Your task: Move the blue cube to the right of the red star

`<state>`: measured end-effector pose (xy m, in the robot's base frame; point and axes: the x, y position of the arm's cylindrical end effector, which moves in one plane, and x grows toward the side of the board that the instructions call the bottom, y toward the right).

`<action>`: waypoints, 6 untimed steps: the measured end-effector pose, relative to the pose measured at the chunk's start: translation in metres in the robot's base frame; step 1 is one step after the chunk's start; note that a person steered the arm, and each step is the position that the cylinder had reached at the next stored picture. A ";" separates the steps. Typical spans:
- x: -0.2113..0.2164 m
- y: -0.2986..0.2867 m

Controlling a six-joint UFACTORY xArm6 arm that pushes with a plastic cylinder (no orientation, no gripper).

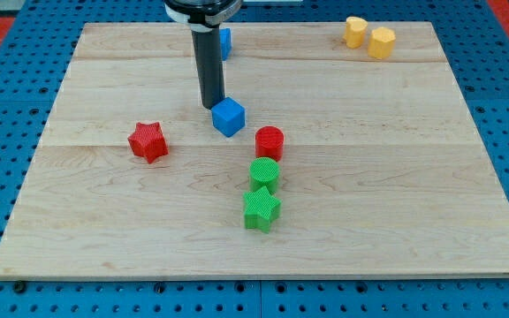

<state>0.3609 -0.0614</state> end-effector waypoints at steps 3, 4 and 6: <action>0.035 0.007; 0.058 0.007; -0.044 0.072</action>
